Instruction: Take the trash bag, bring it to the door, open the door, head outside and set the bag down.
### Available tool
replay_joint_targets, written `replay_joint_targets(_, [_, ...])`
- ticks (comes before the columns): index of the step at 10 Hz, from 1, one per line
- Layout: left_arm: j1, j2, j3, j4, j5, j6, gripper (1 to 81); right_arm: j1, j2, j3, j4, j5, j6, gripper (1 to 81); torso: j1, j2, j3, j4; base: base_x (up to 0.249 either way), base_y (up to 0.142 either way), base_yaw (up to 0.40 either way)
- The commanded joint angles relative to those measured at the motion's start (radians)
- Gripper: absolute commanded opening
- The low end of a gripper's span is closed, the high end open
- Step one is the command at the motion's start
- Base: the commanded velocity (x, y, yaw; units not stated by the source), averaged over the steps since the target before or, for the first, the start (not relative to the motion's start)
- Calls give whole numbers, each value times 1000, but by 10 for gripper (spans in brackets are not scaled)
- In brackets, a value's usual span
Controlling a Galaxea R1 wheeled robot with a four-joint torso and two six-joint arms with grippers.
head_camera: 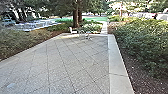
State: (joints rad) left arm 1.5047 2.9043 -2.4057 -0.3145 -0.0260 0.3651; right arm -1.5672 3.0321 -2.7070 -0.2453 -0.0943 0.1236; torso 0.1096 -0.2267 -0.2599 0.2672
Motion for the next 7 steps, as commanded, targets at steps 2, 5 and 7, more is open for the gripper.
replay_joint_targets(2, [-172, -100, 82, -119, 144, 0, 10, 28, 1, 9, -6, -64, -2, 811, 1, 0, -17, 0, 0, 0, 0])
replay_joint_targets(5, [-306, -134, 63, -196, 225, -2, 10, 17, 3, 15, -25, -62, -24, 811, 1, 1, -26, 0, 0, 0, 0])
replay_joint_targets(7, [-375, -169, 62, -242, 274, 0, 10, 14, 0, 14, -17, -64, -25, 811, 1, 1, -26, 0, 0, 0, 0])
